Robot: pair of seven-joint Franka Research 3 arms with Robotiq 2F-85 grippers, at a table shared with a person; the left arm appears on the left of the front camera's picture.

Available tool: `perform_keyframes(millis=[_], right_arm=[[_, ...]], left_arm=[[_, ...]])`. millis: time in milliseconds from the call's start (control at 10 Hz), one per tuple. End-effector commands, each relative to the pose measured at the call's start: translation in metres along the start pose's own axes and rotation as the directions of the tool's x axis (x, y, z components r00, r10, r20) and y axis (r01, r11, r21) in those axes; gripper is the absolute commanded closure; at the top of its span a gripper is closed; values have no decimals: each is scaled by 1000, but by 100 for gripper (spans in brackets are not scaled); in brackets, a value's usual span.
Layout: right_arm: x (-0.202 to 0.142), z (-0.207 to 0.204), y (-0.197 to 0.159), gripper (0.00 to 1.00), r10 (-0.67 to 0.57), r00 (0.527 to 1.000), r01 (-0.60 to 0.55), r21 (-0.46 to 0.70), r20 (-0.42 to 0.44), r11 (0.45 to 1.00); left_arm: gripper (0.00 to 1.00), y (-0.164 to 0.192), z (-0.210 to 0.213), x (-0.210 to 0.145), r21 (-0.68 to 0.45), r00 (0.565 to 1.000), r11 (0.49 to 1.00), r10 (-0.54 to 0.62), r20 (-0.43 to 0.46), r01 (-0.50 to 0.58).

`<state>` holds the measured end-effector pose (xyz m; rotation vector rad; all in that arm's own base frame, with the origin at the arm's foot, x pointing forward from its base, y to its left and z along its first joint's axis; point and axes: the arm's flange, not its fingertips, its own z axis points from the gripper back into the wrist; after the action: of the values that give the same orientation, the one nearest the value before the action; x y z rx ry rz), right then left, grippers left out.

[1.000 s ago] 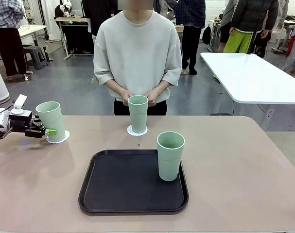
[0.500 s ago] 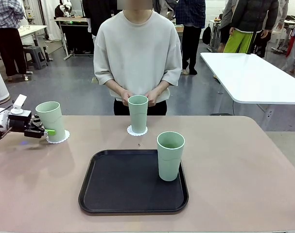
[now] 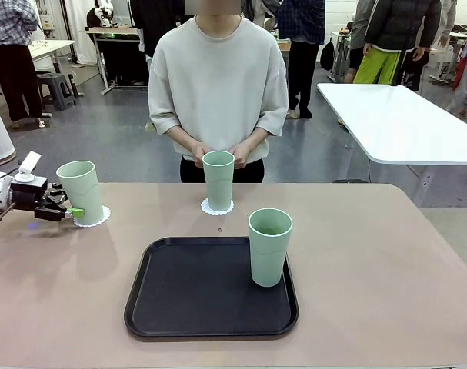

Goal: Place coasters on the table and set cups on them.
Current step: Take one Reusable plastic cup from the Flat Tray and place it on a coaster set by the human.

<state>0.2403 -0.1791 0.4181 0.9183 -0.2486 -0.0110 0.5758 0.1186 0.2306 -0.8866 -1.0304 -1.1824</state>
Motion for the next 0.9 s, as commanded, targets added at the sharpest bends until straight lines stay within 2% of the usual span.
perform_keyframes(millis=[0, 500, 700, 800], right_arm=[[2, -1, 0, 0, 12, 1000, -13, 21, 12, 1000], [2, -1, 0, 0, 12, 1000, -13, 21, 12, 1000], [2, -1, 0, 0, 12, 1000, -13, 21, 12, 1000], [2, -1, 0, 0, 12, 1000, -13, 21, 12, 1000]], left_arm=[[0, 7, 12, -3, 1, 1000, 1000, 19, -11, -19], [0, 2, 41, -9, 44, 1000, 999, 30, -8, -29], [0, -7, 57, -2, 54, 997, 998, 25, -66, -21], [0, -19, 65, 13, 11, 985, 998, 63, -161, -62]])
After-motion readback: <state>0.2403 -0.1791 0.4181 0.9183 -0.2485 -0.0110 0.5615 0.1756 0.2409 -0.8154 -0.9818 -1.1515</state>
